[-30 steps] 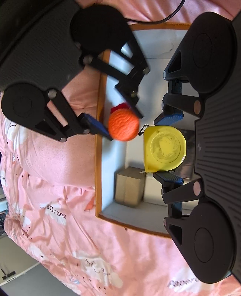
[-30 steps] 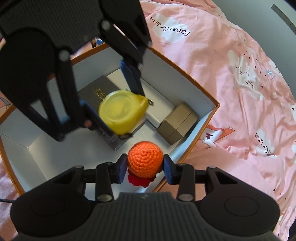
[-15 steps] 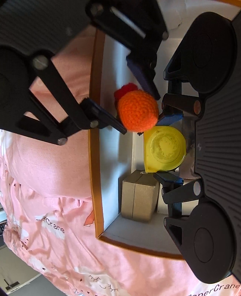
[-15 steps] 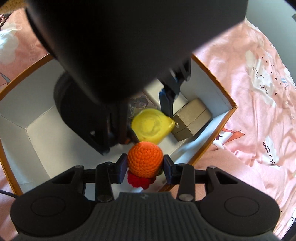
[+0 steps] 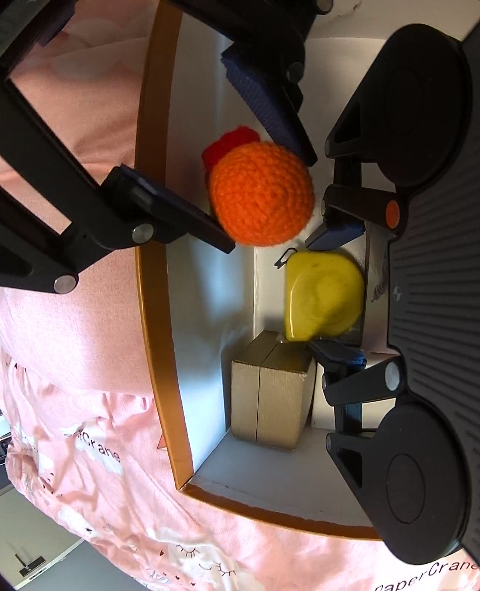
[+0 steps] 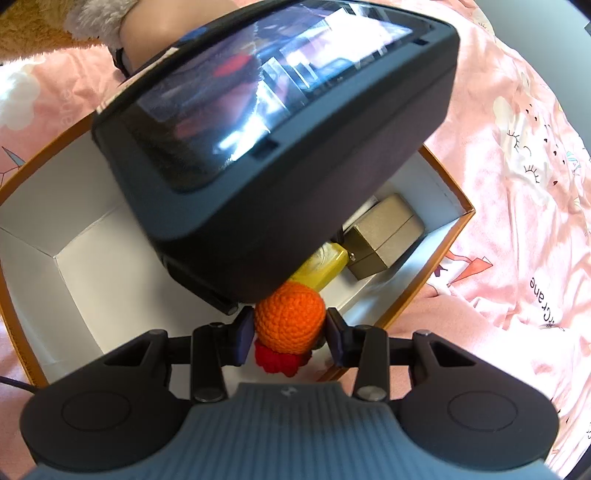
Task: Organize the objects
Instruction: 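Lower the tape measure into the box with the left gripper while the right gripper holds the ball, then lower the orange knitted ball into the box and open the right gripper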
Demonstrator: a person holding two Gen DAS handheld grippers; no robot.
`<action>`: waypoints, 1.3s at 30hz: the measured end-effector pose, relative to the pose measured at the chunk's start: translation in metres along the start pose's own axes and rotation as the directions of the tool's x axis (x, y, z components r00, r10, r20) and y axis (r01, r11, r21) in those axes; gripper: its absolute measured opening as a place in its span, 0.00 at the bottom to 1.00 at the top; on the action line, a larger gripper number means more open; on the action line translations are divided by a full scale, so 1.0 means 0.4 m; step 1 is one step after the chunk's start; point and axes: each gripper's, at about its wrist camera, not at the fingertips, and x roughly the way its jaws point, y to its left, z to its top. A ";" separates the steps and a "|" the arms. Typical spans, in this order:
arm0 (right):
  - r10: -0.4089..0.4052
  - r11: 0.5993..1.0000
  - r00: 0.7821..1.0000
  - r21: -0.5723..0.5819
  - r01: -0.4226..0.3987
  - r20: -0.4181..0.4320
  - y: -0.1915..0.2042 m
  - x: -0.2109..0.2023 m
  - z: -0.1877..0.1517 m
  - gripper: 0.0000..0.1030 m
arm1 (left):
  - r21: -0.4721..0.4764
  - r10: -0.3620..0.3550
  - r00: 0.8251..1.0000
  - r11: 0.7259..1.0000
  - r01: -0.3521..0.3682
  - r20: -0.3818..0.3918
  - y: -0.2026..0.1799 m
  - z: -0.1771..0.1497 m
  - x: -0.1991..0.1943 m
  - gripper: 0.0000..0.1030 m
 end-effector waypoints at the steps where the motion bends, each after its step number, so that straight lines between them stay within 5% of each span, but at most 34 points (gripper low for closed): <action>1: -0.001 1.000 1.000 0.001 0.001 -0.002 0.002 0.001 0.001 0.42 | -0.002 0.008 1.000 1.000 -0.008 0.001 0.000 -0.001 -0.002 0.63; 12: -0.026 0.999 1.000 -0.041 0.026 0.003 0.034 0.006 0.023 0.42 | -0.121 0.000 0.998 0.993 0.007 0.061 0.032 -0.044 -0.084 0.61; 19: -0.023 0.988 0.999 -0.155 0.016 -0.044 0.073 0.053 0.060 0.42 | -0.209 0.083 0.997 0.975 -0.081 0.001 0.018 -0.102 -0.174 0.61; 27: -0.019 0.986 0.985 -0.168 -0.010 -0.169 0.065 0.134 0.105 0.42 | -0.476 0.135 0.991 0.872 -0.117 0.004 0.007 -0.166 -0.274 0.61; 33: -0.008 0.992 0.987 -0.124 -0.013 -0.162 0.069 0.160 0.127 0.42 | -0.618 0.227 0.974 0.763 -0.192 -0.023 0.000 -0.193 -0.301 0.61; 36: -0.008 0.996 0.988 -0.088 -0.006 -0.151 0.071 0.163 0.132 0.43 | -0.644 0.258 0.966 0.741 -0.190 0.013 -0.027 -0.229 -0.373 0.60; 39: -0.029 0.997 0.990 -0.070 0.019 -0.136 0.075 0.157 0.132 0.61 | -0.666 0.283 0.958 0.723 -0.183 0.044 -0.047 -0.240 -0.400 0.60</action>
